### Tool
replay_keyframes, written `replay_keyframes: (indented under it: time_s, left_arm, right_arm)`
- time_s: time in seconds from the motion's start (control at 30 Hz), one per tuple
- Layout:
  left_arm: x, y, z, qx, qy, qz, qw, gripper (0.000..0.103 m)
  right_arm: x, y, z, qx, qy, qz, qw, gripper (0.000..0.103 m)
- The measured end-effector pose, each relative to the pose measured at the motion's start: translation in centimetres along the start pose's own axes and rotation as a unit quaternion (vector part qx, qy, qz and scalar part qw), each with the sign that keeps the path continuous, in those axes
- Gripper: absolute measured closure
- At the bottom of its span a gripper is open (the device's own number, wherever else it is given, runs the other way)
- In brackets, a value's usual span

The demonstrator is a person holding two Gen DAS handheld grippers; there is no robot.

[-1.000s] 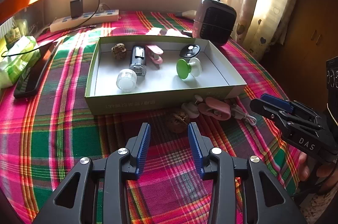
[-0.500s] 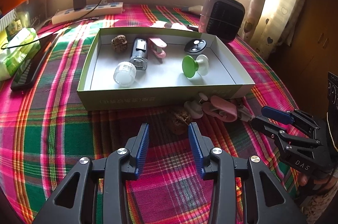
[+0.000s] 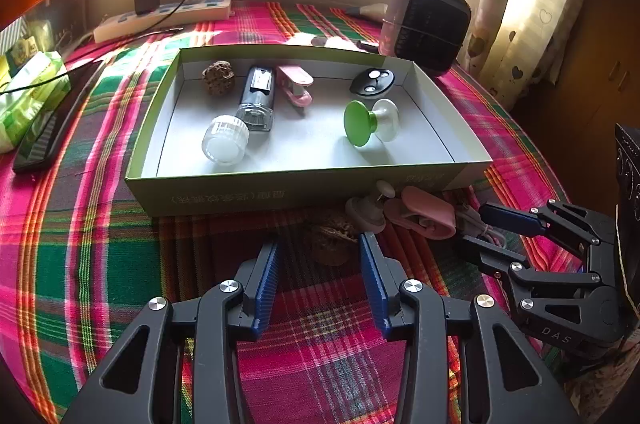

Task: Organize objects
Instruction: 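Withdraw both open grippers from the box toward the walnut and white cable, then grasp the second walnut with the left gripper while the right gripper grasps the white USB cable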

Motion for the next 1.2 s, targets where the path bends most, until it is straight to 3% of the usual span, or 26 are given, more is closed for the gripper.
replay_keyframes:
  time_s: [0.43,0.5,0.53,0.63,1.2]
  left_arm:
    - [0.10,-0.28,-0.23,-0.007,0.000,0.001,1.0000,0.067]
    - [0.11,-0.28,-0.24,-0.007,0.001,0.001,1.0000,0.072]
    - [0.11,-0.27,-0.26,-0.006,0.002,0.002,1.0000,0.074]
    - [0.12,-0.21,-0.21,-0.007,0.002,0.004,1.0000,0.074]
    - [0.22,0.22,0.14,-0.010,-0.009,0.004,0.9999,0.074]
  right_arm:
    - [-0.19,-0.22,-0.12,0.000,0.006,-0.004,1.000,0.057]
    - [-0.19,-0.22,-0.09,-0.001,0.007,-0.004,1.000,0.061]
    - [-0.22,-0.23,-0.06,-0.001,0.008,-0.005,1.000,0.069]
    - [-0.12,-0.20,0.02,-0.002,0.008,-0.002,1.000,0.078]
    - [-0.12,0.09,0.38,-0.006,0.011,-0.014,1.000,0.080]
Point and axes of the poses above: each gripper's, at about its wrist camera, not at the fingertips, and z roughly against the way its jaws point, x to its left, y to its underside, the point moved 2 cm from there along -z, roughly the way its jaws point, and after that the axes turned 1 degree about x, right-handed, at the moved point
